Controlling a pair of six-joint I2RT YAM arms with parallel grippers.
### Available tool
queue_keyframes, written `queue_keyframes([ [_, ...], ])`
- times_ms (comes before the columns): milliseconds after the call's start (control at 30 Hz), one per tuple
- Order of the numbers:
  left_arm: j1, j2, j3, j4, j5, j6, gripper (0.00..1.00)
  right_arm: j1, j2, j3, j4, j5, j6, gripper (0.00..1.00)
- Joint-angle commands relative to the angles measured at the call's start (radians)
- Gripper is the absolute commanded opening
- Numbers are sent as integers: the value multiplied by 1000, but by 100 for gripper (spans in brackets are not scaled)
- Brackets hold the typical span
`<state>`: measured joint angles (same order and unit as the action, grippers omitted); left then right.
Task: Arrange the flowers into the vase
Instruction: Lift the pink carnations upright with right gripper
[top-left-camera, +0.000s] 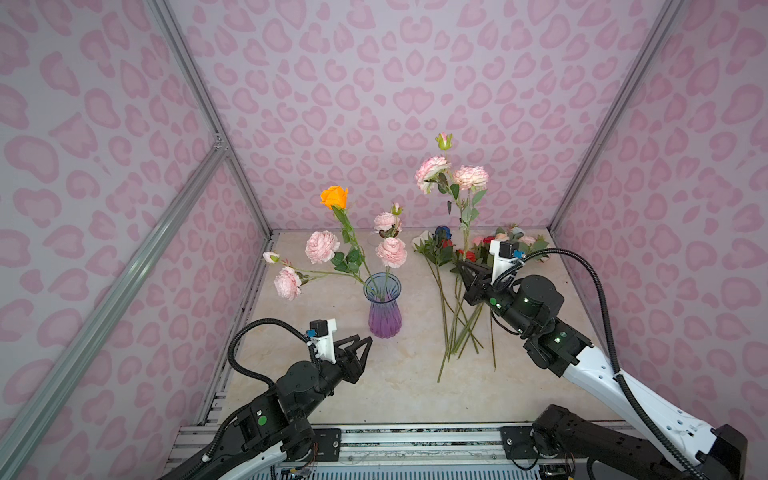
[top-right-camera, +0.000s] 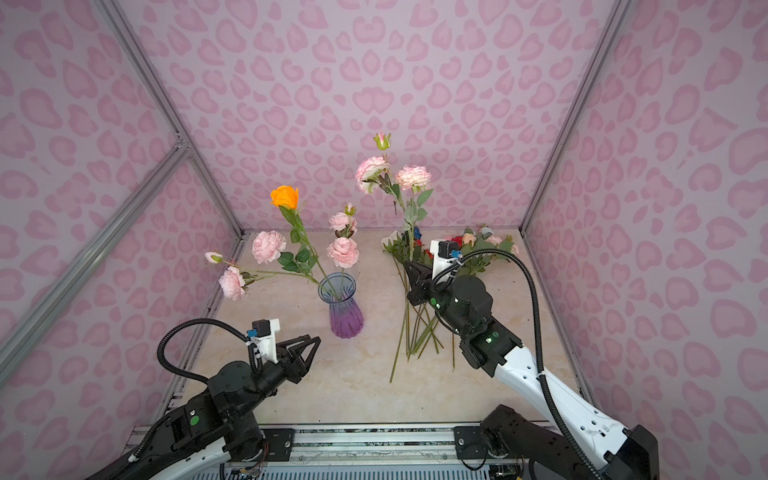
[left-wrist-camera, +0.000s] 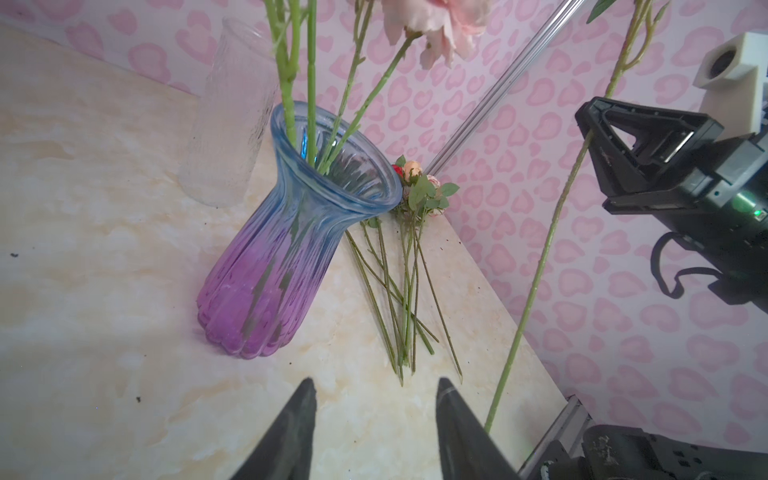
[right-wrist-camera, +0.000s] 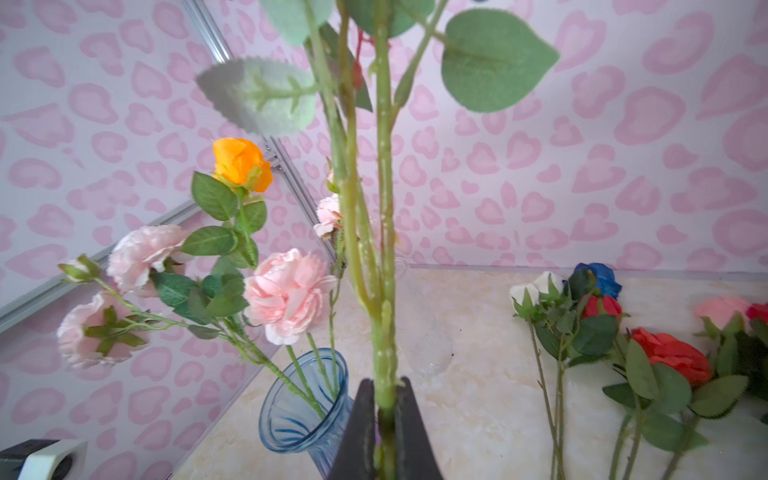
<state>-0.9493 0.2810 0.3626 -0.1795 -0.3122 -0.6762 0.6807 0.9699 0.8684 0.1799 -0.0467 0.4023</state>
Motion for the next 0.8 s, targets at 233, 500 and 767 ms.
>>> queue_keyframes([
  [233, 1, -6, -46, -88, -194, -140, 48, 106, 134, 241, 208, 86, -173, 0],
  [500, 2, -32, -38, -105, -198, -143, 48, 156, 287, 341, 450, 102, -261, 0],
  [767, 1, -38, -38, -126, -217, -148, 48, 169, 399, 448, 545, 132, -288, 0],
])
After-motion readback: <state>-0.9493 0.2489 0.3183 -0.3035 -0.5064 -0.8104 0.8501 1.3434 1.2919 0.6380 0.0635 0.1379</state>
